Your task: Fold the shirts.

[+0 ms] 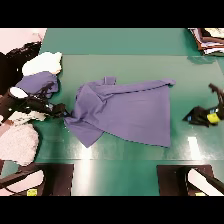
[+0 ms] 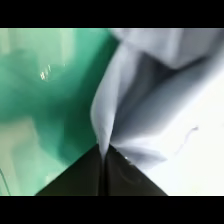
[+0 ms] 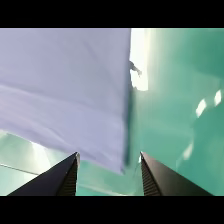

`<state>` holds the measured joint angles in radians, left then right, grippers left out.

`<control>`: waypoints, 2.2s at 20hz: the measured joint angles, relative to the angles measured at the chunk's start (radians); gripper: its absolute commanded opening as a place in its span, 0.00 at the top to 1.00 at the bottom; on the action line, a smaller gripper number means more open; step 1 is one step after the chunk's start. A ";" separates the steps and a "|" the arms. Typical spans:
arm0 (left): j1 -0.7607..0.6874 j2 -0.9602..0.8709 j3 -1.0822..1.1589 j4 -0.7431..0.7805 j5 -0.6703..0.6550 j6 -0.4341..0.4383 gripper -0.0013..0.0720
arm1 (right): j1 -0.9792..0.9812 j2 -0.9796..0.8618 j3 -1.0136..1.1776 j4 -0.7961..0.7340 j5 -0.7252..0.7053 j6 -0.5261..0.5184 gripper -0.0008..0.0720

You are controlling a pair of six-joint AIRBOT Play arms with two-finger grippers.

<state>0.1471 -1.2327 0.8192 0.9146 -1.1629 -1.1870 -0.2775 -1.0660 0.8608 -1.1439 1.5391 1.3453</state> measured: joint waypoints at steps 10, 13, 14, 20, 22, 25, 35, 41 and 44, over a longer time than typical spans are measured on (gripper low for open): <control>-0.002 0.100 0.026 -0.002 -0.008 -0.001 0.95 | 0.048 -0.032 -0.348 0.045 -0.112 -0.008 0.38; -0.002 0.103 0.026 -0.003 -0.014 -0.001 0.95 | 0.125 -0.048 -0.367 0.057 -0.139 -0.008 0.57; -0.002 0.103 0.026 -0.002 -0.019 -0.002 0.95 | 0.143 -0.050 -0.371 0.060 -0.151 -0.005 0.58; -0.002 0.126 0.026 0.002 -0.031 -0.032 0.95 | 0.185 -0.046 -0.378 0.060 -0.210 -0.006 0.97; -0.002 0.172 0.029 0.022 -0.033 -0.064 0.95 | 0.190 -0.010 -0.349 0.044 -0.252 -0.011 0.97; -0.002 0.273 0.086 0.072 -0.037 -0.121 0.95 | 0.190 0.082 -0.210 0.046 -0.246 -0.004 0.97; -0.002 0.414 0.937 0.147 -0.045 -0.249 0.95 | 0.190 0.192 0.827 -0.019 -0.260 0.029 0.97; -0.002 0.437 1.353 0.141 -0.018 -0.292 0.95 | 0.190 0.205 1.201 -0.198 -0.158 0.050 0.97; -0.002 0.444 1.435 0.093 -0.001 -0.301 0.95 | 0.190 0.264 1.165 -0.282 -0.155 0.060 0.97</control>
<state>0.1448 -0.7887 2.2543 1.0080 -1.1637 -1.4879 -0.0879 -0.8017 2.0258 -1.4261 1.3842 1.4052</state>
